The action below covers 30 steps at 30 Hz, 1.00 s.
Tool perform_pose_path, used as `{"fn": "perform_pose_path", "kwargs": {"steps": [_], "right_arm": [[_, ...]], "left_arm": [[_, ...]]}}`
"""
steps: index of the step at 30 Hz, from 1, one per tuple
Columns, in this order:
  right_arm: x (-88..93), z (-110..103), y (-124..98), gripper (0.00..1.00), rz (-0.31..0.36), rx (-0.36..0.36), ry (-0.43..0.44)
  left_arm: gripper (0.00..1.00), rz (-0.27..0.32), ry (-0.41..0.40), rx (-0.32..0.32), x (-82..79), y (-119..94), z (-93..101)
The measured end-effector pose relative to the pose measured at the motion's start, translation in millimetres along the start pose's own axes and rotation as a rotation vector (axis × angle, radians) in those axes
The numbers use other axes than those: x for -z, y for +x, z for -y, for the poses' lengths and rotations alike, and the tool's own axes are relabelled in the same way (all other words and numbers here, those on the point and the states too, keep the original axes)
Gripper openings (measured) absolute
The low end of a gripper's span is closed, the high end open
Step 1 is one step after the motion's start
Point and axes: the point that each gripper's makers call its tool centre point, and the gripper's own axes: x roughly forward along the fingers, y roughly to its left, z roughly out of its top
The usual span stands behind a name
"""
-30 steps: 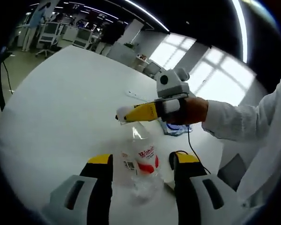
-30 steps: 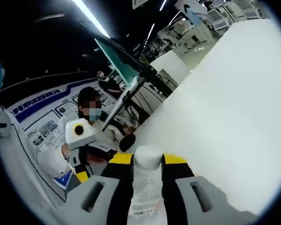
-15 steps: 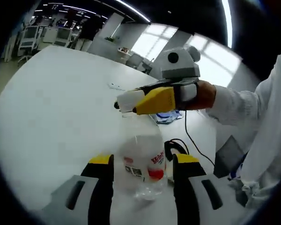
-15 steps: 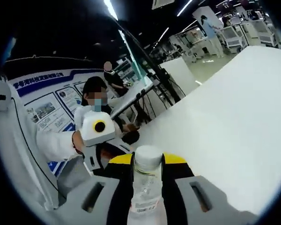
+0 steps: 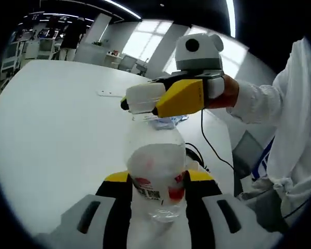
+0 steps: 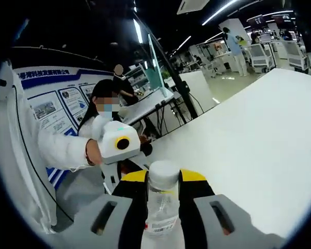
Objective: Arrange the tabletop items into an orderly group along one side of the table until the central work area is clear of visible clutter.
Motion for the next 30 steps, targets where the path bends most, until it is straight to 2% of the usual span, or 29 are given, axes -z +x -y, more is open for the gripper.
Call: {"fn": "perform_pose_path", "kwargs": {"steps": [5, 10, 13, 18, 27, 30], "right_arm": [[-3.3, 2.5, -10.0, 0.19, 0.037, 0.041, -0.011], [-10.1, 1.7, -22.9, 0.19, 0.048, 0.087, -0.095], [-13.9, 5.6, -32.4, 0.19, 0.061, 0.120, -0.113], [-21.5, 13.7, -52.1, 0.19, 0.093, 0.189, -0.158], [-38.1, 30.6, -79.2, 0.19, 0.115, 0.324, -0.301], [-42.7, 39.9, -88.1, 0.19, 0.128, 0.357, -0.312]], "left_arm": [[0.38, -0.025, 0.059, 0.005, -5.2, 5.7, -0.4], [0.37, -0.021, 0.092, 0.020, -18.6, 15.0, -2.4], [0.37, -0.023, 0.115, 0.035, -25.6, 21.4, -1.1], [0.37, -0.039, 0.196, 0.057, -43.5, 36.2, -1.7], [0.37, -0.016, 0.286, 0.075, -77.3, 69.2, -8.2], [0.37, -0.015, 0.304, 0.086, -85.4, 77.2, -10.4]]}}
